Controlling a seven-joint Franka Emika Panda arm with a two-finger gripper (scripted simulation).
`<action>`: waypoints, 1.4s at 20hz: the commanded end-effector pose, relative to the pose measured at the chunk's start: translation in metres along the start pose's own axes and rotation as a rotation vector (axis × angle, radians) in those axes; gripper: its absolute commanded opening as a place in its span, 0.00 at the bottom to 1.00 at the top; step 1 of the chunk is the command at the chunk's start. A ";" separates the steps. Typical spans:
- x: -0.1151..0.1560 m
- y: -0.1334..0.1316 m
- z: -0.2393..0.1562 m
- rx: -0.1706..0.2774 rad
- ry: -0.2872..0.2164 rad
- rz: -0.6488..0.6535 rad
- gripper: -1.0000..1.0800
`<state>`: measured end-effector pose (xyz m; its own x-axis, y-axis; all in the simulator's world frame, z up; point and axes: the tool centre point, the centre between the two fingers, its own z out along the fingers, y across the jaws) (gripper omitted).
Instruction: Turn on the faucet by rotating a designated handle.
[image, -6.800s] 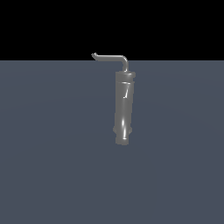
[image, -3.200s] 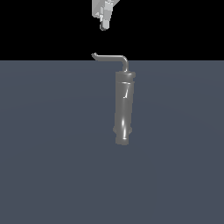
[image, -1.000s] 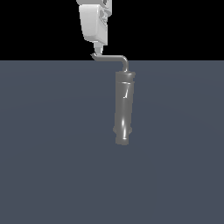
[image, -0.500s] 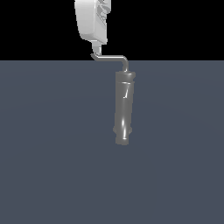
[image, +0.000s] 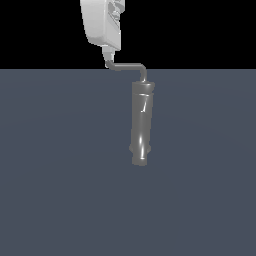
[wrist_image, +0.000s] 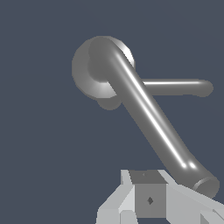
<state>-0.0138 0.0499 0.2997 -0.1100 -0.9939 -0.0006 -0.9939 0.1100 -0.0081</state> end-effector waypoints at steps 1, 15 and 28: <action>0.007 0.007 0.000 -0.004 0.001 0.003 0.00; 0.036 0.045 0.000 -0.007 0.001 0.002 0.00; 0.075 0.061 0.000 -0.006 0.001 -0.003 0.00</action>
<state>-0.0801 0.0024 0.2996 -0.0851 -0.9964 -0.0003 -0.9964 0.0851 -0.0028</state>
